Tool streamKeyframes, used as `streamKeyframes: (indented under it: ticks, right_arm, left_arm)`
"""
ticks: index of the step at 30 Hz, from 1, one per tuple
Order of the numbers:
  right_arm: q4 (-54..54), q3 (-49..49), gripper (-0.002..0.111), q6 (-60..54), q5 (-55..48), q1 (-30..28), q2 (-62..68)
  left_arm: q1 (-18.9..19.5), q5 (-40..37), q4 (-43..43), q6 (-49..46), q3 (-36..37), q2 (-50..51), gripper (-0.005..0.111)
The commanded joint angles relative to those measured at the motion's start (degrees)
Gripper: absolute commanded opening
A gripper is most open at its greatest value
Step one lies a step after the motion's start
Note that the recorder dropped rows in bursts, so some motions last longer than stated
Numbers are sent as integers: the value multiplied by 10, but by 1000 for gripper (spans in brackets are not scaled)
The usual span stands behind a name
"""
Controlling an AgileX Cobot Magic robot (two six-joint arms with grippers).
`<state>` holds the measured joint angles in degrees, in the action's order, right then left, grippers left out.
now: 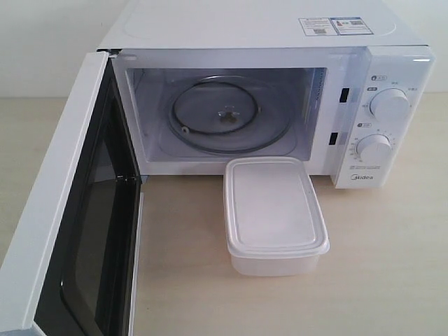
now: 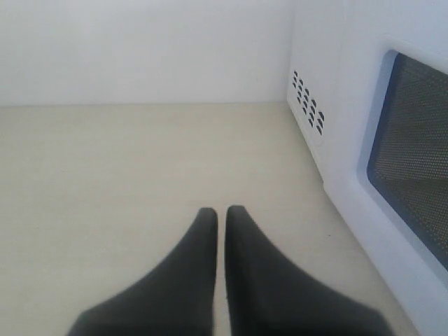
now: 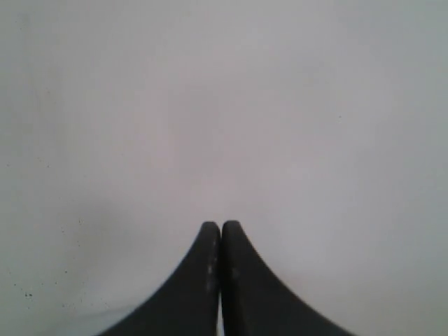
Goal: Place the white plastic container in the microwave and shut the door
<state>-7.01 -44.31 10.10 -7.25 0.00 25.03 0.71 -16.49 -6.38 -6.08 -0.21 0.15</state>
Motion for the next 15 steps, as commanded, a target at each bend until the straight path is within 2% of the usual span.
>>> streamKeyframes:
  ticks: [1, 8, 15]
  right_arm:
    - [-1, -4, 0, -9, -50, 0, 4]
    - [-36, -4, 0, -115, -177, 0, 16]
    - [-234, -4, 0, -272, -266, 0, 77]
  left_arm:
    - [2, -2, -3, -3, 2, -2, 4]
    - [2, -2, -3, -3, 2, -2, 4]
    - [2, -2, -3, -3, 2, -2, 4]
